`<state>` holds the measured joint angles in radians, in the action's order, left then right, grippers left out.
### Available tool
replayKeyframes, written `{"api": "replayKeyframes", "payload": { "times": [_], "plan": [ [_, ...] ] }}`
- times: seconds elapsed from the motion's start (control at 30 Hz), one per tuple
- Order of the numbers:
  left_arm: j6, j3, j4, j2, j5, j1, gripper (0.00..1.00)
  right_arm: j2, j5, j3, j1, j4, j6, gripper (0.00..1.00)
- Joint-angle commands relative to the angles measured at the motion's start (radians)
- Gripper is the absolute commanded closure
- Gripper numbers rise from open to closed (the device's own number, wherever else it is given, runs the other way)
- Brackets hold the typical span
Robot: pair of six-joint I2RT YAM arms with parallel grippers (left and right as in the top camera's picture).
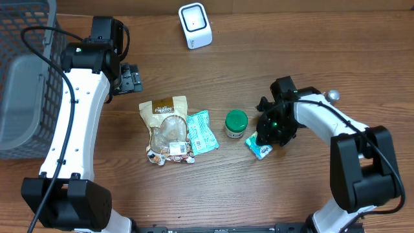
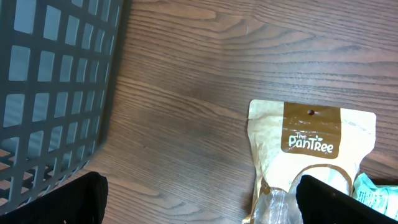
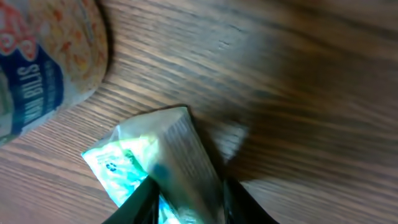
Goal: Scan the item barcode
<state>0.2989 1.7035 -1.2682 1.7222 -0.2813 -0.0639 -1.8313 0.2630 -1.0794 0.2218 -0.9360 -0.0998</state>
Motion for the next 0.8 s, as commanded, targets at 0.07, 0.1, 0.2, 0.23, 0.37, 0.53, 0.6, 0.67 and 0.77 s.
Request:
{"api": "replayKeyframes", "payload": {
  "times": [0.07, 0.1, 0.2, 0.23, 0.37, 0.53, 0.6, 0.67, 0.77],
  "plan": [
    [-0.007, 0.014, 0.001, 0.004, -0.013, 0.005, 0.00, 0.016, -0.051, 0.030, 0.000, 0.011, -0.002, 0.96],
    [-0.007, 0.014, 0.001, 0.004, -0.013, 0.005, 0.00, 0.016, -0.050, 0.029, -0.004, 0.010, -0.001, 0.96],
    [-0.007, 0.014, 0.001, 0.004, -0.013, 0.005, 0.01, 0.017, -0.009, 0.004, -0.032, -0.014, 0.014, 0.96],
    [-0.007, 0.014, 0.001, 0.004, -0.013, 0.005, 0.00, 0.018, 0.018, -0.012, -0.046, -0.030, 0.014, 0.96],
    [-0.007, 0.014, 0.001, 0.004, -0.013, 0.005, 0.00, 0.025, 0.130, -0.080, -0.098, -0.105, 0.013, 0.96],
    [-0.007, 0.014, 0.001, 0.004, -0.013, 0.005, 0.00, 0.085, 0.209, -0.143, -0.142, -0.167, 0.013, 0.96],
    [-0.007, 0.014, 0.001, 0.004, -0.013, 0.005, 0.00, 0.123, 0.229, -0.158, -0.150, -0.181, 0.013, 0.96],
    [-0.007, 0.014, 0.001, 0.004, -0.013, 0.005, 0.00, 0.166, 0.255, -0.163, -0.152, -0.186, 0.013, 0.96],
    [-0.007, 0.014, 0.001, 0.004, -0.013, 0.005, 0.00, 0.249, 0.281, -0.164, -0.152, -0.198, 0.013, 0.96]
  ]
}}
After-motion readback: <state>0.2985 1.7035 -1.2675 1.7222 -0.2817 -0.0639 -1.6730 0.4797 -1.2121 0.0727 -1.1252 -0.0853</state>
